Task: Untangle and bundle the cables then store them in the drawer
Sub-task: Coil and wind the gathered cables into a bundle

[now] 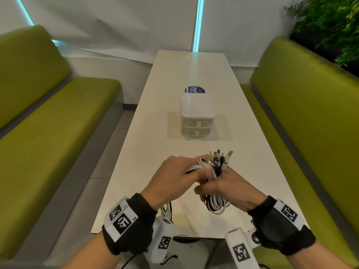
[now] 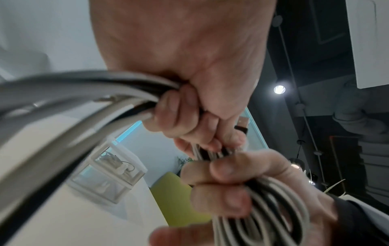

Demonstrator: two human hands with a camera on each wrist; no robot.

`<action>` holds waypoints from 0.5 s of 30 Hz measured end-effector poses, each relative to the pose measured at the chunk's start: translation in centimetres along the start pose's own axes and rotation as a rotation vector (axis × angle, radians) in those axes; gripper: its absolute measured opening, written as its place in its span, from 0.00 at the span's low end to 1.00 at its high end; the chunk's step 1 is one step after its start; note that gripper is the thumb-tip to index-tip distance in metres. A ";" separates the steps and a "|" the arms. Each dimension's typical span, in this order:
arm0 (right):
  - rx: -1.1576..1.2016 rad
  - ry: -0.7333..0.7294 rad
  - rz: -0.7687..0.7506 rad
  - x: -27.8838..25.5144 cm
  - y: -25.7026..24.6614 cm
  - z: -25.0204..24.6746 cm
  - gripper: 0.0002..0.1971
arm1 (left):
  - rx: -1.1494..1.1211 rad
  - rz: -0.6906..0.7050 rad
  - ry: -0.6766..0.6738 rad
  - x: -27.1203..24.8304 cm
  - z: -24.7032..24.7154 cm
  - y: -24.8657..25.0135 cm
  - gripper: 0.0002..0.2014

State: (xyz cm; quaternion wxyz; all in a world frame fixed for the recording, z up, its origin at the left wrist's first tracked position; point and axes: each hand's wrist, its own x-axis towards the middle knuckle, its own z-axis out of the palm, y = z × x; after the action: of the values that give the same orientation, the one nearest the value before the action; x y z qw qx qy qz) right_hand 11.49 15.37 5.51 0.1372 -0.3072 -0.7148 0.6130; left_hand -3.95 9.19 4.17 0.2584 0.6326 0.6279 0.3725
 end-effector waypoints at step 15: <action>-0.006 -0.052 0.131 -0.3 0.8 -0.2 0.11 | 0.081 -0.102 -0.074 0.3 -0.1 -0.9 0.30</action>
State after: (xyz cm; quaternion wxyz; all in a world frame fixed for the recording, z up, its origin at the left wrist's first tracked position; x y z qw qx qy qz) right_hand 12.09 15.39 4.84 0.0774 -0.3376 -0.6985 0.6262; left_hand -4.56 9.50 3.54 0.2745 0.6230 0.6640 0.3093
